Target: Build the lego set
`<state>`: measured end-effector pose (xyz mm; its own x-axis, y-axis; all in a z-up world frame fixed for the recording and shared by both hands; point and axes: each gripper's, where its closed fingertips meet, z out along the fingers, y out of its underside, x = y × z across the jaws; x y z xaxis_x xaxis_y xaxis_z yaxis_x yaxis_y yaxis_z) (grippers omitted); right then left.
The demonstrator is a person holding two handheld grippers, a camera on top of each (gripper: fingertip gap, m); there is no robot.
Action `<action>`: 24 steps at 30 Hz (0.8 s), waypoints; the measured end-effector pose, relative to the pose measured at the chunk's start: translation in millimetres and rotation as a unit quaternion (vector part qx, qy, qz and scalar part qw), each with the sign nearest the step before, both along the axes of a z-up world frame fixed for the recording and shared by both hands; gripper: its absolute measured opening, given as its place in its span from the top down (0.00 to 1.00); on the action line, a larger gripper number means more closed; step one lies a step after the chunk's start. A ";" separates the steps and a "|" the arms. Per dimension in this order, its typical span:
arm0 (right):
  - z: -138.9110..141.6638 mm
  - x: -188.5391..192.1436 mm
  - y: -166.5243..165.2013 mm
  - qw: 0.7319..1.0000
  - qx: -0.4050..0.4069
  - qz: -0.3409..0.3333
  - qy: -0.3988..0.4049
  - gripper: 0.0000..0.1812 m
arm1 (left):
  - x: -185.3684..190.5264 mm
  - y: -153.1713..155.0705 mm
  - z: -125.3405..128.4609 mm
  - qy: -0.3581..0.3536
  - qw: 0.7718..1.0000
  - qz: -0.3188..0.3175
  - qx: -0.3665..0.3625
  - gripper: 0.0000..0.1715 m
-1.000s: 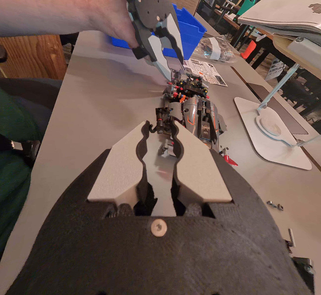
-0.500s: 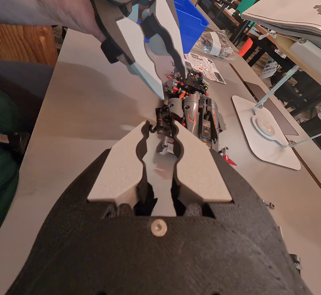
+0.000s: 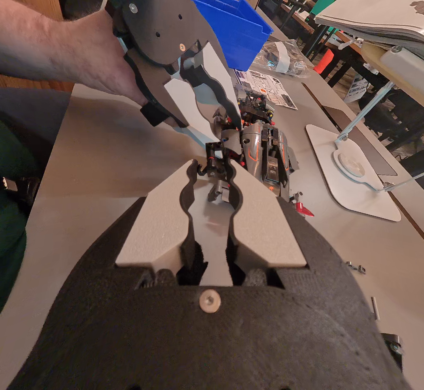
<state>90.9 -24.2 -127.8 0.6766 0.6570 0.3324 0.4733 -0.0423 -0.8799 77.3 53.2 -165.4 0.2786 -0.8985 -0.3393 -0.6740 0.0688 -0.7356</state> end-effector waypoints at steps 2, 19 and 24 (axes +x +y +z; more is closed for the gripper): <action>-0.2 1.2 0.3 1.000 -0.001 -0.002 0.001 0.87 | -3.6 3.1 -4.2 0.005 1.000 0.019 0.006 0.68; 2.2 2.0 -0.4 1.000 0.001 -0.002 0.008 0.87 | -13.2 5.9 -12.3 0.002 1.000 0.009 -0.018 0.79; 5.4 0.7 -2.2 1.000 0.005 0.002 0.013 0.87 | -45.5 5.0 -12.9 0.027 0.999 -0.032 -0.025 0.79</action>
